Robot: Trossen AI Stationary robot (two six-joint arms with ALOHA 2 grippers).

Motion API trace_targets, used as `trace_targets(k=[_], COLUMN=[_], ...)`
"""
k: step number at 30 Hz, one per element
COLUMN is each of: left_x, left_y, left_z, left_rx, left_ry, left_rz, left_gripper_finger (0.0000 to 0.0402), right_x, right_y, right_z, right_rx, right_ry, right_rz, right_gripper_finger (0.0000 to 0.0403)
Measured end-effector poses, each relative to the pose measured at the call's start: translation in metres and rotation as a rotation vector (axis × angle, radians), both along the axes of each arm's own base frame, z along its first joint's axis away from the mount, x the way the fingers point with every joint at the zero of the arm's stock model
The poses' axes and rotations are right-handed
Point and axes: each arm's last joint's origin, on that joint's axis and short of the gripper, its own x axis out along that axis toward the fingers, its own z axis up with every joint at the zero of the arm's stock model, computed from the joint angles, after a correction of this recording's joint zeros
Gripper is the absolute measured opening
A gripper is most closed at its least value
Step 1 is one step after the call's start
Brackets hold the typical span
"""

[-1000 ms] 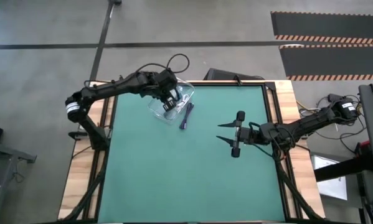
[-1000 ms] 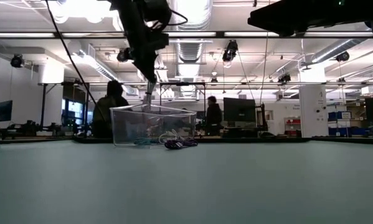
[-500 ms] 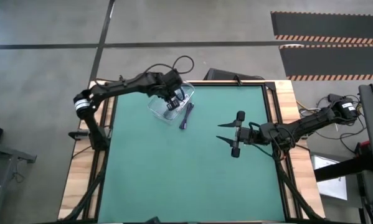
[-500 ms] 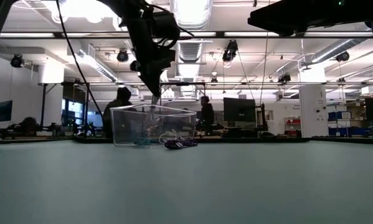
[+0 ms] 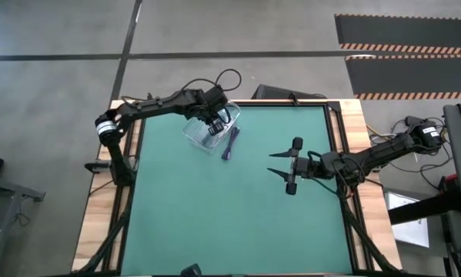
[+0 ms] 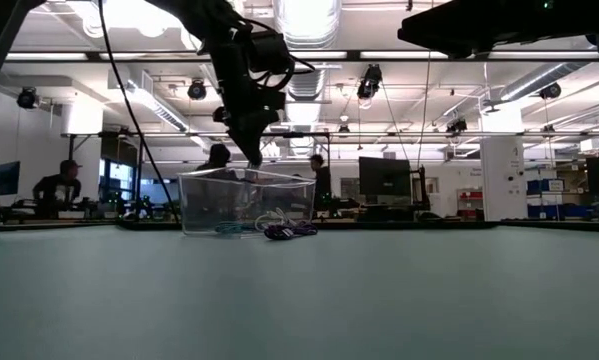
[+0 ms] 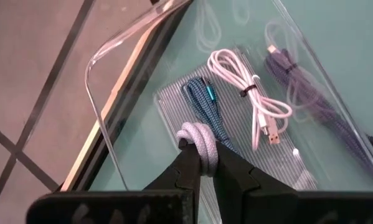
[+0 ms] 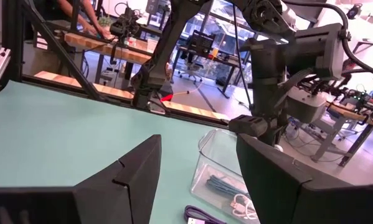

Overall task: Pick and place USB-C Cables
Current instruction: Put the white USB cable into the transparent bin

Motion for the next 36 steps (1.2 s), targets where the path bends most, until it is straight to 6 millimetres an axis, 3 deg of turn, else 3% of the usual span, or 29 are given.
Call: trace_targets(k=[26,36], left_x=[0.001,0.000], left_y=[0.002,0.001], left_z=[0.000,-0.012], left_rx=[0.026,0.021], left_ry=[-0.003,0.004], left_rz=[0.015,0.017], left_gripper_finger=[0.0018,0.0018], right_x=[0.000,0.000], right_y=[0.000,0.000], right_z=[0.000,0.000], right_rx=[0.000,0.000], right_ry=[0.000,0.000], right_rz=[0.000,0.000], right_gripper_finger=[0.0201,0.0201])
